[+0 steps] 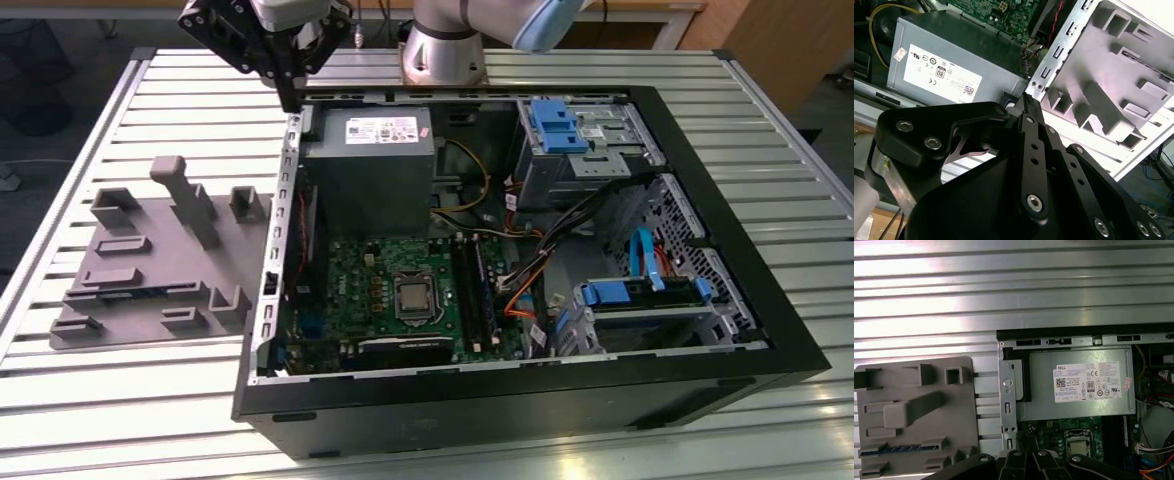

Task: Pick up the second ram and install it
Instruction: 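Reach for the second ram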

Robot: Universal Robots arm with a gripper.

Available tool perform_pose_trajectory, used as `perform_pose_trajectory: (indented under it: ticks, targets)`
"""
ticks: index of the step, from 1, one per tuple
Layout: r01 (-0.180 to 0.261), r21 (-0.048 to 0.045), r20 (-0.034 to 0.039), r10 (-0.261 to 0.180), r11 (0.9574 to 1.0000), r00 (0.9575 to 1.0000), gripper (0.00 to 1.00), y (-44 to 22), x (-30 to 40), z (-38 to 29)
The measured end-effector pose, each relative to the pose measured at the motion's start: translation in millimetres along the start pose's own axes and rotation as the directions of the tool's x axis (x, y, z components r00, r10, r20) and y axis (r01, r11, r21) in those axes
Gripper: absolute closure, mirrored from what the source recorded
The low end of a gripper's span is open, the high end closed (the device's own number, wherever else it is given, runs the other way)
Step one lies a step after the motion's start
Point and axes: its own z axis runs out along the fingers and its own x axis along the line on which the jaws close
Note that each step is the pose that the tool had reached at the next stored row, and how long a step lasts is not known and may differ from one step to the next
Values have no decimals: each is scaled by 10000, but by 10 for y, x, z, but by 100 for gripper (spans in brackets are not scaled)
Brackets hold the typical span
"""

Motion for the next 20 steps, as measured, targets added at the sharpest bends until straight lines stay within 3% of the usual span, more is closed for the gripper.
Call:
perform_pose_trajectory:
  ticks: [20]
  targets:
    - [0, 0, 0, 0, 10000, 10000, 89, -16, 180, -4]
